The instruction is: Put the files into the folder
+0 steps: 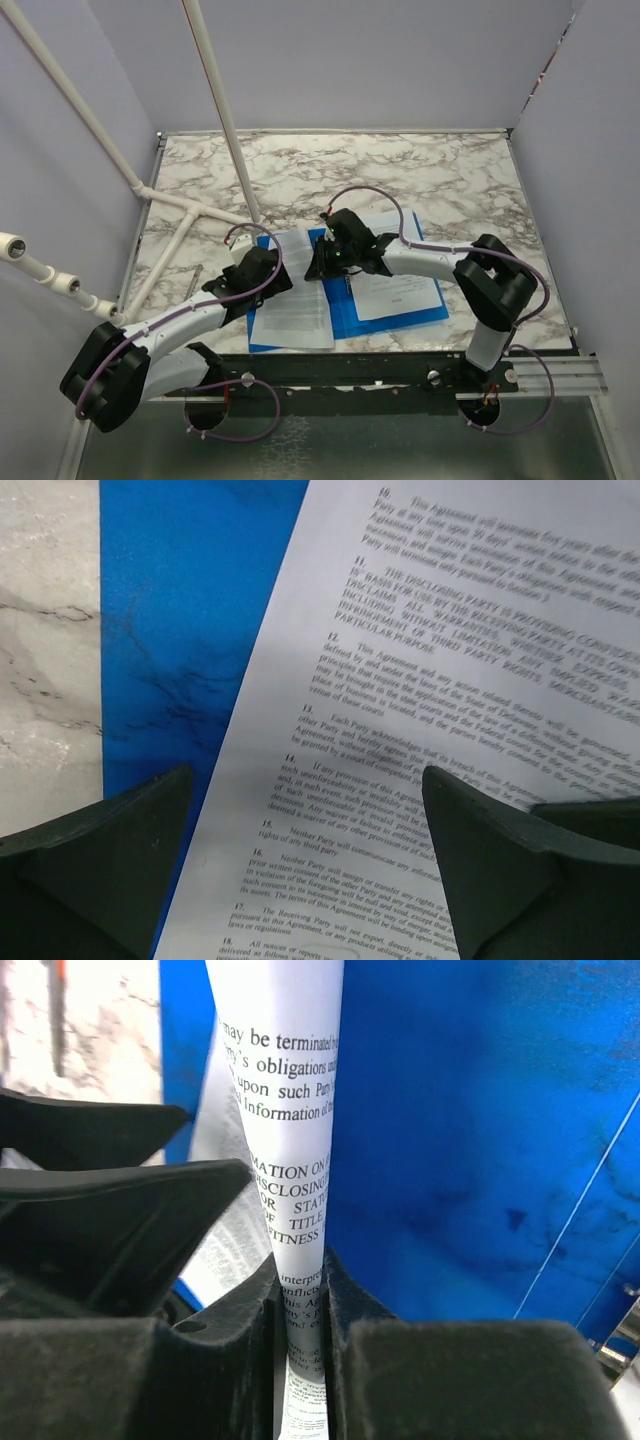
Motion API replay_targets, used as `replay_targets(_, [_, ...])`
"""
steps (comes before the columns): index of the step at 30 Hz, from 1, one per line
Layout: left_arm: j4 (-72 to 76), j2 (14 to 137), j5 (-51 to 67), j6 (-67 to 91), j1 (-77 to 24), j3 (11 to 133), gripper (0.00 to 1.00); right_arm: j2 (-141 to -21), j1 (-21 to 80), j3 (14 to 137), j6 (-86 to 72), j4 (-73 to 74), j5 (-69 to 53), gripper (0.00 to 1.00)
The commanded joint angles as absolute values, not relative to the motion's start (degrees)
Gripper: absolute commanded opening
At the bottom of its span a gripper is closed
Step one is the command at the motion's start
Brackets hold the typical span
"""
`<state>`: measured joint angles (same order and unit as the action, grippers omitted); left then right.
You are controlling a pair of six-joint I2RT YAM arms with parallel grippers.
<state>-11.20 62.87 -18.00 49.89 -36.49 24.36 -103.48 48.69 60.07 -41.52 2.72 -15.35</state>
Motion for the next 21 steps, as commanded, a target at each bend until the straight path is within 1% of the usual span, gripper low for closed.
replay_targets(1, [-17.7, 61.3, -14.0, 49.4, -36.3, 25.1, 0.99, -98.3, 49.0, 59.9, -41.0, 4.3, -14.8, 0.17])
replay_targets(9, [-23.9, 55.5, -10.9, 45.9, -36.2, 32.9, 0.99, -88.4, 49.0, 57.6, -39.0, 10.0, -12.3, 0.17])
replay_targets(19, [-24.8, 48.1, 2.9, 40.7, -36.0, 39.1, 0.99, -69.8, 49.0, 51.4, -37.6, 15.7, -11.0, 0.17])
replay_targets(21, [-25.4, 46.8, 4.1, 40.2, -36.0, 40.0, 0.99, -66.1, 49.0, 50.5, -37.1, 17.2, -10.7, 0.17])
